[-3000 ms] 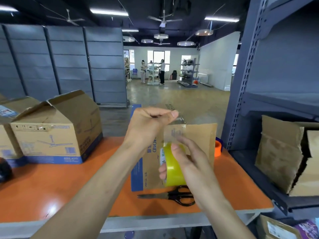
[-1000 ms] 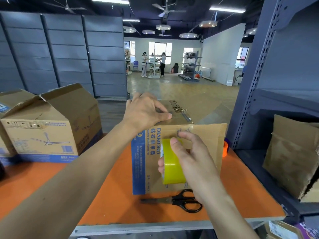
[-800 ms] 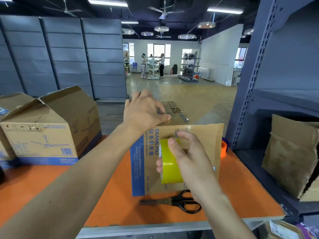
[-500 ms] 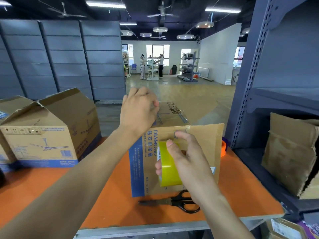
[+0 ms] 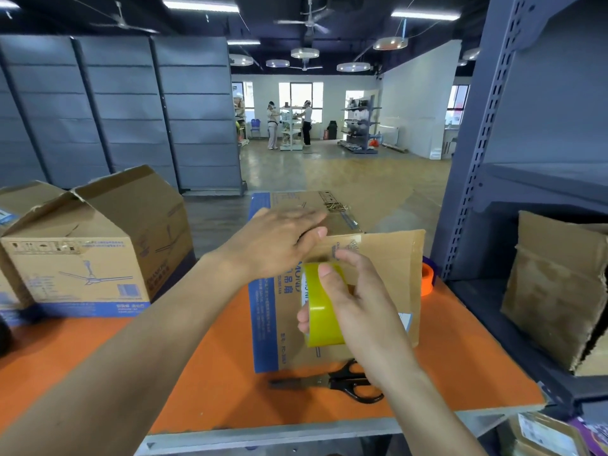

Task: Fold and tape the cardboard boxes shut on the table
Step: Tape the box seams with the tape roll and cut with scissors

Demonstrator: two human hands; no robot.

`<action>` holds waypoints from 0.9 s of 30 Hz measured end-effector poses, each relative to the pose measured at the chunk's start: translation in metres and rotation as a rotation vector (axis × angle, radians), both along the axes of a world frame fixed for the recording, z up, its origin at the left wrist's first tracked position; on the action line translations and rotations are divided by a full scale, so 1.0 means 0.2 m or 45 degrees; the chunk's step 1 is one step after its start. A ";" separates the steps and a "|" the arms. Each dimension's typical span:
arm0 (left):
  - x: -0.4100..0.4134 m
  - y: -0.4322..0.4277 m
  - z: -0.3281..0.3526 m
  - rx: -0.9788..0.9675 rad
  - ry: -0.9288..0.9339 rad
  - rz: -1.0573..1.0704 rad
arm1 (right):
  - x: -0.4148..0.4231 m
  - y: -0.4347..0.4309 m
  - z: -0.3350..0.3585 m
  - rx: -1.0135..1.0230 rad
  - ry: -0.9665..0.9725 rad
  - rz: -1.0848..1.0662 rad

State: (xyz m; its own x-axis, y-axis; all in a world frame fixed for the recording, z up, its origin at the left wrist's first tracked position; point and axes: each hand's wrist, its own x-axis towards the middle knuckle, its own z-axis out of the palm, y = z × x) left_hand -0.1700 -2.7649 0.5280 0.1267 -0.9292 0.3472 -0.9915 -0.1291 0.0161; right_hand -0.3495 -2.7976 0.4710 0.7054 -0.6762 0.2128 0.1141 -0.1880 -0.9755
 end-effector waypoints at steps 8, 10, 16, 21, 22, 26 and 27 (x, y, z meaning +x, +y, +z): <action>-0.02 0.00 -0.01 0.066 -0.006 0.019 | -0.08 0.04 -0.06 -0.148 -0.020 -0.059; -0.02 0.00 -0.02 0.067 0.008 0.023 | -0.08 0.04 -0.04 -0.172 -0.017 -0.072; -0.02 0.01 -0.01 0.089 0.027 0.004 | -0.09 0.09 -0.08 0.130 -0.001 -0.031; -0.05 0.04 -0.03 -0.161 -0.129 0.023 | -0.07 0.08 -0.12 0.076 0.000 -0.017; -0.07 0.06 -0.04 -0.319 -0.162 0.003 | -0.06 0.07 -0.13 0.054 0.004 -0.038; -0.20 0.19 -0.18 -0.873 0.115 0.105 | -0.08 0.02 -0.19 -0.181 0.119 -0.120; -0.24 0.22 -0.23 -0.877 0.301 0.221 | -0.09 0.01 -0.20 -0.267 0.170 -0.142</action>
State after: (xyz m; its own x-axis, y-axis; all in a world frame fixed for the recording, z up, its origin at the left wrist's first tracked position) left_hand -0.2183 -2.7201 0.4814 0.3953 -0.4712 0.7885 -0.9178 -0.1672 0.3602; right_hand -0.3684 -2.7948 0.4317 0.6604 -0.7022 0.2660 -0.0458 -0.3913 -0.9191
